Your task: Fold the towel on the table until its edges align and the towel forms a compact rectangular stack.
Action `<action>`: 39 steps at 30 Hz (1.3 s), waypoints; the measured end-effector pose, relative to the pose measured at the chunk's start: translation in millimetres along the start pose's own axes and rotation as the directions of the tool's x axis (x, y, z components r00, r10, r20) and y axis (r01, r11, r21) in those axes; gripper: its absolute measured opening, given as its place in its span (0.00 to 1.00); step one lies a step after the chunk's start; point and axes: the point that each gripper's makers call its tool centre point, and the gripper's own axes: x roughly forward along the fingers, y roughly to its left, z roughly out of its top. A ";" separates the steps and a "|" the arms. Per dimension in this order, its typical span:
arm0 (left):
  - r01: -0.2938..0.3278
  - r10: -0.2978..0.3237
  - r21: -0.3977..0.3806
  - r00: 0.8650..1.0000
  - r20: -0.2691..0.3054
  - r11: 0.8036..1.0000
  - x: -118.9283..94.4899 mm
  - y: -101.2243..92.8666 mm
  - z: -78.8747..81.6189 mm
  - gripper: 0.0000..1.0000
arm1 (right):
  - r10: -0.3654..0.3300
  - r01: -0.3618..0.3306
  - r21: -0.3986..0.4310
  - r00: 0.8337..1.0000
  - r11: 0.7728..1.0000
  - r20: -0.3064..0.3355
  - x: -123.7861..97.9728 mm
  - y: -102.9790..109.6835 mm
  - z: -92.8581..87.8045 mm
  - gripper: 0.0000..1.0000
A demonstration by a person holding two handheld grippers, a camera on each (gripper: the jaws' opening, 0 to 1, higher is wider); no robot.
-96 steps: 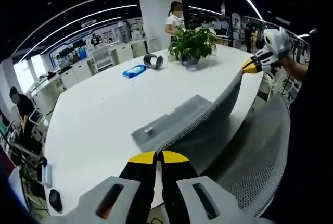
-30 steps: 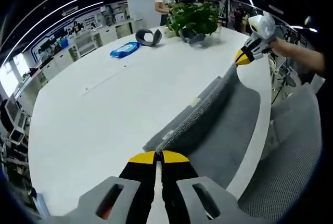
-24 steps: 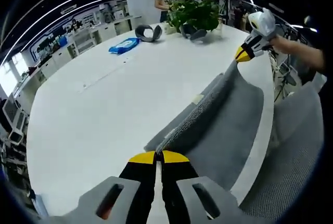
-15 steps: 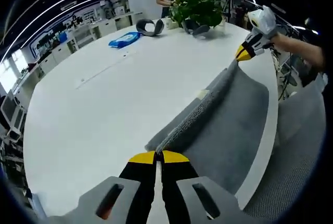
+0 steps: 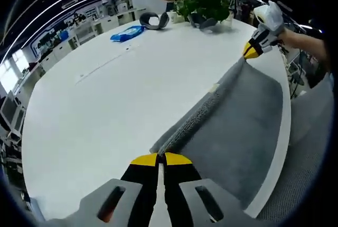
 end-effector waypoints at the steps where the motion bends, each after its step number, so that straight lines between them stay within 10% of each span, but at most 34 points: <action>1: 0.001 -0.001 0.005 1.000 -0.005 1.000 1.8 0.0 -0.3 0.02 | 0.000 0.000 -0.002 1.000 1.000 -0.003 1.0 -0.3 -0.5 0.00; 39: 0.057 -0.045 0.086 0.990 -0.133 0.995 28.1 1.6 -10.4 0.03 | 0.020 -0.030 -0.099 0.995 0.995 -0.101 24.0 -1.0 -8.2 0.00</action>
